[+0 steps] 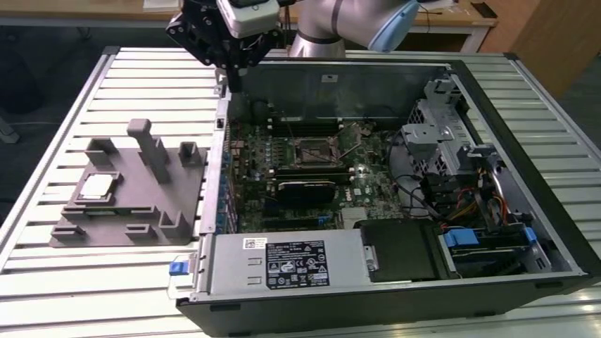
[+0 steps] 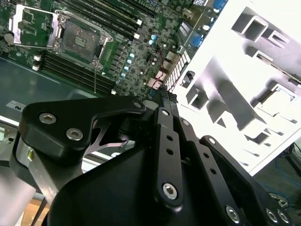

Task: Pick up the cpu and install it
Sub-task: 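Reach for the cpu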

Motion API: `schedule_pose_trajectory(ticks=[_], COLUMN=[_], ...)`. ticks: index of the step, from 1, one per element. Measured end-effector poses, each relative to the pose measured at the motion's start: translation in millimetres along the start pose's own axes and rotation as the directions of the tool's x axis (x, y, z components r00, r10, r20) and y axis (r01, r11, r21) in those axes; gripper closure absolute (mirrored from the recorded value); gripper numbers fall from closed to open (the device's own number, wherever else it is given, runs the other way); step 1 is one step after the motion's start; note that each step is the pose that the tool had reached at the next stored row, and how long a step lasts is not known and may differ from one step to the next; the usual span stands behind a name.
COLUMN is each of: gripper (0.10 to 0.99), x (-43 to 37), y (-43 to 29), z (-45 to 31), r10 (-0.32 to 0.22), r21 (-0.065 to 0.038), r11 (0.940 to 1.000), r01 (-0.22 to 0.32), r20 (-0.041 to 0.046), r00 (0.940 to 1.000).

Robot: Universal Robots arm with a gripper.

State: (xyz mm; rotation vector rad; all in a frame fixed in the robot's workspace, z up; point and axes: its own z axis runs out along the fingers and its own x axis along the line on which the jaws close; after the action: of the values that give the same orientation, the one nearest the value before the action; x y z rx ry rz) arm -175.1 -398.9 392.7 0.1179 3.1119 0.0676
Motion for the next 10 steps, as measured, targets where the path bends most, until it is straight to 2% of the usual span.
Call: schedule_pose_trajectory(ticks=[10], gripper=[0.98], x=[6.1], y=[-0.4], z=[-0.1], r10=[0.0], r21=[0.0], r11=[1.0], r01=[0.0], r20=[0.0001], r00=[1.0])
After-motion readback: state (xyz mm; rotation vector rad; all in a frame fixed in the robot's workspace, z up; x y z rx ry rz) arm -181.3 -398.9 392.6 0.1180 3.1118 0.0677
